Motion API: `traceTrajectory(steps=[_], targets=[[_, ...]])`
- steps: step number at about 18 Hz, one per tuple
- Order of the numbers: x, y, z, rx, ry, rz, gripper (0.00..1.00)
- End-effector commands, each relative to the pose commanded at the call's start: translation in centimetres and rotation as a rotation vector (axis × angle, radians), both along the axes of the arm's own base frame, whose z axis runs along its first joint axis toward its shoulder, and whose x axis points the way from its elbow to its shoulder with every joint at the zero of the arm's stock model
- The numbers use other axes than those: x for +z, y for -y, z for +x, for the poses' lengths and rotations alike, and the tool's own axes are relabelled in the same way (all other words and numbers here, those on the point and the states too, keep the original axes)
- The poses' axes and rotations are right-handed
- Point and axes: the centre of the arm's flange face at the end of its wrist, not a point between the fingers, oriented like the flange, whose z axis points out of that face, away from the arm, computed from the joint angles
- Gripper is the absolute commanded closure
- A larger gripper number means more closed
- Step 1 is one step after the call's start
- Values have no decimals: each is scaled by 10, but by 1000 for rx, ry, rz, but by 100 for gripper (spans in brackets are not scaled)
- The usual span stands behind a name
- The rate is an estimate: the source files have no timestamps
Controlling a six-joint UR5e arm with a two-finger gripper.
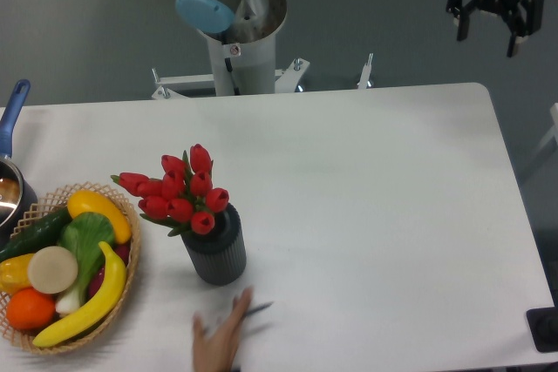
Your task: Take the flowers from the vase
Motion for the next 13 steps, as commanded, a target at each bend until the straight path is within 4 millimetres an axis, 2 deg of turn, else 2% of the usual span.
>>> traceTrajectory(steps=[6, 13], targets=[[0, -3, 1, -6, -2, 0, 0], [-11, -14, 6, 8, 2, 10, 0]])
